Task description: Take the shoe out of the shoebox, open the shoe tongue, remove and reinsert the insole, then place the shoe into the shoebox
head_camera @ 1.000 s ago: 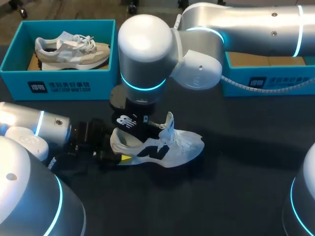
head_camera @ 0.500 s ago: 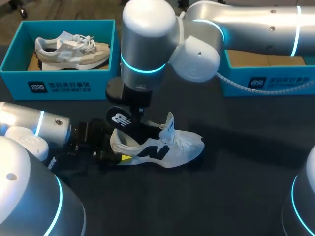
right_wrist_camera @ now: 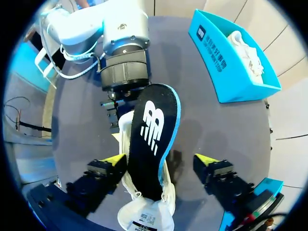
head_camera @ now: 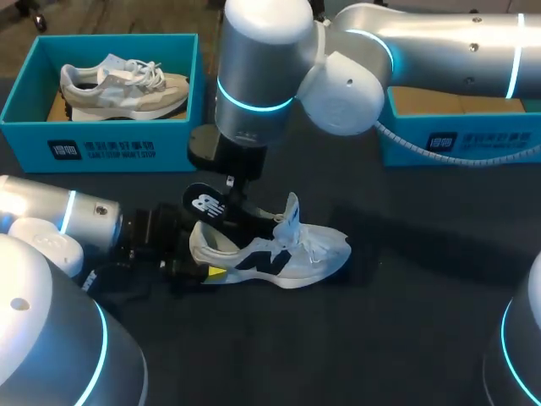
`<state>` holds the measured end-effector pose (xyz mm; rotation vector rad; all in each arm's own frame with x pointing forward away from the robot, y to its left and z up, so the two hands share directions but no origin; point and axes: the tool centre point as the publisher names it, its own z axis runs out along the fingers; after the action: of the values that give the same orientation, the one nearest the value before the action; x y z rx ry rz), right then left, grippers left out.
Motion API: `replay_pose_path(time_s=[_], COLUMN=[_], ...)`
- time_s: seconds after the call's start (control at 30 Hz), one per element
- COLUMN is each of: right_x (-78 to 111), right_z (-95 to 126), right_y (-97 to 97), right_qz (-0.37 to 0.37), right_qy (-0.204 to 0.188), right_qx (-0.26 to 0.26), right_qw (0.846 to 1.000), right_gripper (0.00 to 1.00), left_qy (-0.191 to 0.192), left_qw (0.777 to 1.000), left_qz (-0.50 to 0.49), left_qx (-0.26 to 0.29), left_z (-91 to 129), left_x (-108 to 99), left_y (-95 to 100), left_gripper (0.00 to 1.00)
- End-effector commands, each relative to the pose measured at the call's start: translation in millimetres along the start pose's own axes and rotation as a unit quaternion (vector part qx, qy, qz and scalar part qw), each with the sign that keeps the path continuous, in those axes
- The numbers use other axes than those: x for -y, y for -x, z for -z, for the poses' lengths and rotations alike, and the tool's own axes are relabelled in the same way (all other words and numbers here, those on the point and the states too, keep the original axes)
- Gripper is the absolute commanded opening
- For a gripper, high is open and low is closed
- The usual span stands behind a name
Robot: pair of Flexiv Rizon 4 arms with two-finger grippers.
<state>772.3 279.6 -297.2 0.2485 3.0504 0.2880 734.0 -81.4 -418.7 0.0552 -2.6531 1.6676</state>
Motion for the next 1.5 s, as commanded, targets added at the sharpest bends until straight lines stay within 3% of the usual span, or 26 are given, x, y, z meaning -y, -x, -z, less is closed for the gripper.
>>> replay_pose_path(time_s=[0.03, 0.33, 0.5, 0.7, 1.07, 1.5], right_x=[1.4, 3.7, 15.4, 14.5, 8.3, -3.8], right_z=[1, 0, -4, -6, -4, -5], right_y=[-0.5, -0.1, -1.9, -4.5, -7.4, -13.4], right_qz=[0.000, -0.018, -0.115, -0.146, -0.160, -0.136], right_qy=[0.001, 0.000, 0.042, 0.072, 0.123, 0.130], right_qx=[0.000, -0.003, -0.053, -0.101, -0.157, -0.230], right_qw=[1.000, 1.000, 0.991, 0.981, 0.967, 0.955], right_gripper=[1.00, 1.00, 1.00, 1.00, 1.00, 1.00], left_qy=[0.000, 0.000, 0.000, 0.000, 0.000, 0.000], left_qw=[1.000, 1.000, 1.000, 1.000, 1.000, 1.000], left_qz=[0.000, 0.000, 0.000, 0.000, 0.000, 0.000], left_qx=[0.001, 0.001, 0.001, 0.001, 0.001, 0.001], left_z=[-2, -2, -2, -2, -2, -2], left_x=[-2, -2, -2, -2, -2, -2], left_y=[-0.1, -0.1, -0.1, -0.1, -0.1, -0.1], left_gripper=[0.00, 0.00, 0.00, 0.00, 0.00, 0.00])
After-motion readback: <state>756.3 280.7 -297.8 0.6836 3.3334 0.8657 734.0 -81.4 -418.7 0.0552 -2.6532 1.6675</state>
